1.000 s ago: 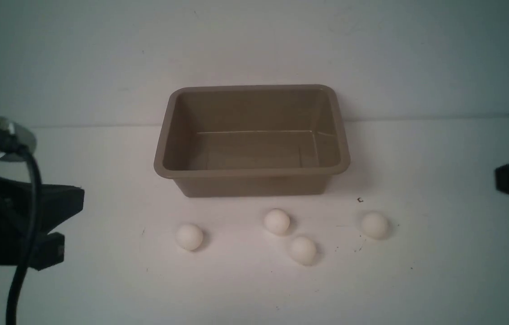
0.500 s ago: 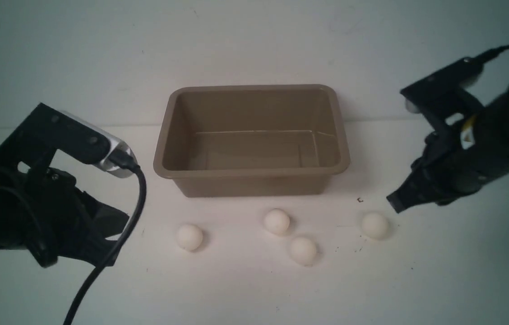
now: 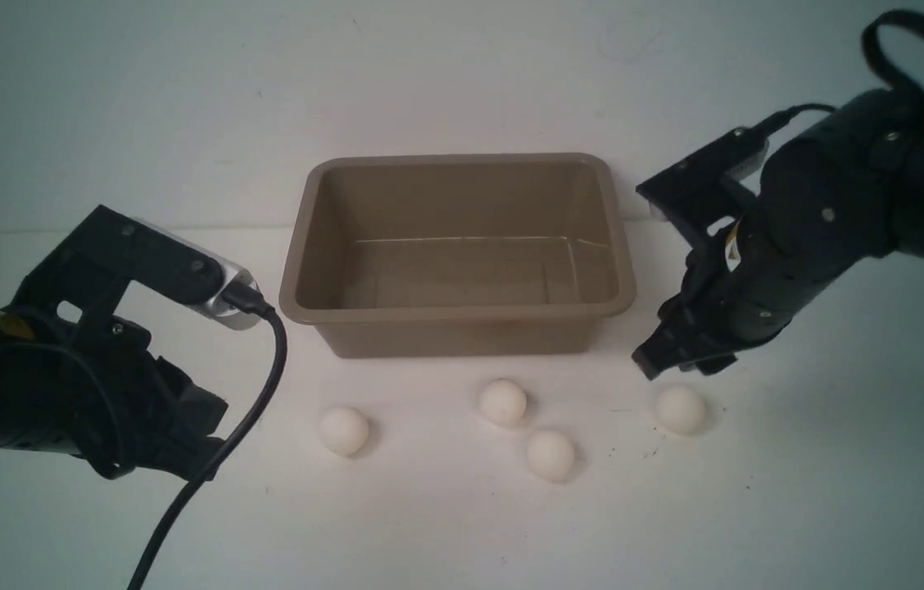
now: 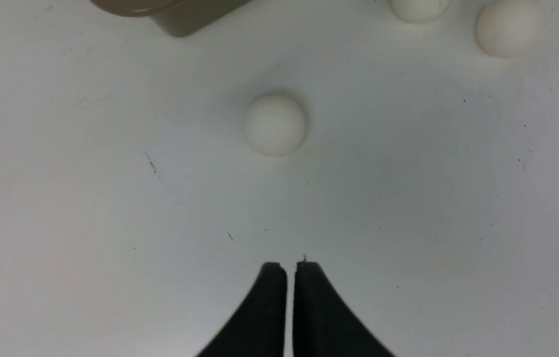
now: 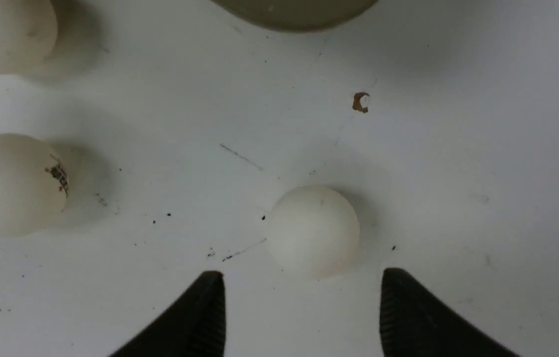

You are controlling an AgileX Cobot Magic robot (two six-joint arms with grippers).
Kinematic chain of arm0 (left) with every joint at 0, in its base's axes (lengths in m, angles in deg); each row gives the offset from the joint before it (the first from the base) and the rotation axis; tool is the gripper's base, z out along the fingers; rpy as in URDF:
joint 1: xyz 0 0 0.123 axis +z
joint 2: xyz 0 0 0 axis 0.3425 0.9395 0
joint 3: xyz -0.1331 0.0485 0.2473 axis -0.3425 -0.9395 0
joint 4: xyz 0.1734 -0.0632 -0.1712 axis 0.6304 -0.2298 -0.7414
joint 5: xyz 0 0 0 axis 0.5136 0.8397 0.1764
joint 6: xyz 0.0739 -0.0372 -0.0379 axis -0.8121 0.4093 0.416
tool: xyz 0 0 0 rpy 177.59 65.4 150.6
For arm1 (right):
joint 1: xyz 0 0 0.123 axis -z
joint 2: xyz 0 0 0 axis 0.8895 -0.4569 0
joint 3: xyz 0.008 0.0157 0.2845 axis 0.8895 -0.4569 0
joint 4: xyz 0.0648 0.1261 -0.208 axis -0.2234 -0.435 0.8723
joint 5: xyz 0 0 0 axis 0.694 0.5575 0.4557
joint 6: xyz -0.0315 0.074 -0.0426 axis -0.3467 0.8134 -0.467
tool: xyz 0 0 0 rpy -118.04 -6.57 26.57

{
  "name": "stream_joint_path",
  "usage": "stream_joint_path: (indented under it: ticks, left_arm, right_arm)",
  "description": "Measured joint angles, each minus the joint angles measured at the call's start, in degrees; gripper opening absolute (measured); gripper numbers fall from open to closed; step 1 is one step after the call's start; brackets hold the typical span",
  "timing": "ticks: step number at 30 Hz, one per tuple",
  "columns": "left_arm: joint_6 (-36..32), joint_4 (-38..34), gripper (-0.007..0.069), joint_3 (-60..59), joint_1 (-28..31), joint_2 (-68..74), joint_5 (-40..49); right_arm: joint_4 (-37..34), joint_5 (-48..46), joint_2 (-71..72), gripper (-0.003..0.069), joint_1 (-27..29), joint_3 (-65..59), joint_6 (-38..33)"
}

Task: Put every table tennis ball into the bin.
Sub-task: Use the right arm to clamp the table tennis ball closest to it

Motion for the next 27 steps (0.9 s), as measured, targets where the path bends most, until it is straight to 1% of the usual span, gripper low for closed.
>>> stream_joint_path:
  ticks: [1, 4, 6, 12, 21, 27]
  left_arm:
    - [0.0, 0.0, 0.0017, 0.0, 0.0, 0.0, 0.1]
    - [0.0, 0.2, 0.0020, 0.0, 0.0, 0.0, 0.1]
    - [0.0, 0.4, 0.0020, 0.0, 0.0, 0.0, 0.3]
    - [0.0, 0.4, 0.0020, 0.0, 0.0, 0.0, 0.4]
    - [0.0, 1.4, 0.0020, 0.0, 0.0, 0.0, 0.4]
    - [0.0, 1.5, 0.0020, 0.0, 0.0, 0.0, 0.4]
  right_arm:
    - [-0.1, 0.4, -1.1, 0.0412, 0.1, 0.0, 0.1]
    - [-0.4, 1.7, -3.0, 0.0493, 1.2, 0.0, 0.5]
    - [-0.9, 2.6, -4.1, 0.0518, 2.3, 0.0, 0.5]
    - [-4.6, 3.2, -5.7, 0.0531, 5.2, 0.7, -0.8]
    - [-12.1, 2.3, -8.7, 0.0533, 6.2, 4.0, -6.0]
    - [-12.2, 1.4, -11.7, 0.0533, 6.3, 5.1, -6.4]
